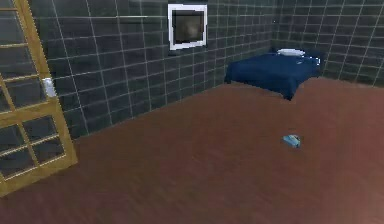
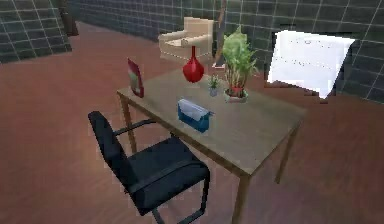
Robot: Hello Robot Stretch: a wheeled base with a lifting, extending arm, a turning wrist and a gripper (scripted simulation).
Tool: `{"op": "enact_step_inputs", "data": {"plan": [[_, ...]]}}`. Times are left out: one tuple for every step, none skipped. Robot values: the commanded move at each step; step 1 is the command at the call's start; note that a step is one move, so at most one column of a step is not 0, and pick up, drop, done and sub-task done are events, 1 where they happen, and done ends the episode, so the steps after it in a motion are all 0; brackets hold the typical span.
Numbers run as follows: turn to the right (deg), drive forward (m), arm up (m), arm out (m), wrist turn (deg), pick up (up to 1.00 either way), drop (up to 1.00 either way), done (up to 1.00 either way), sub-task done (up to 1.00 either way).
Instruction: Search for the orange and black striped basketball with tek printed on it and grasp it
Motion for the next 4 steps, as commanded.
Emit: {"op": "enact_step_inputs", "data": {"plan": [[-45.0,0.0,0.0,0.0,0.0,0.0,0.0,0.0,0.0],[0.0,1.0,0.0,0.0,0.0,0.0,0.0,0.0,0.0],[-6.0,0.0,0.0,0.0,0.0,0.0,0.0,0.0,0.0],[0.0,0.35,0.0,0.0,0.0,0.0,0.0,0.0,0.0]]}}
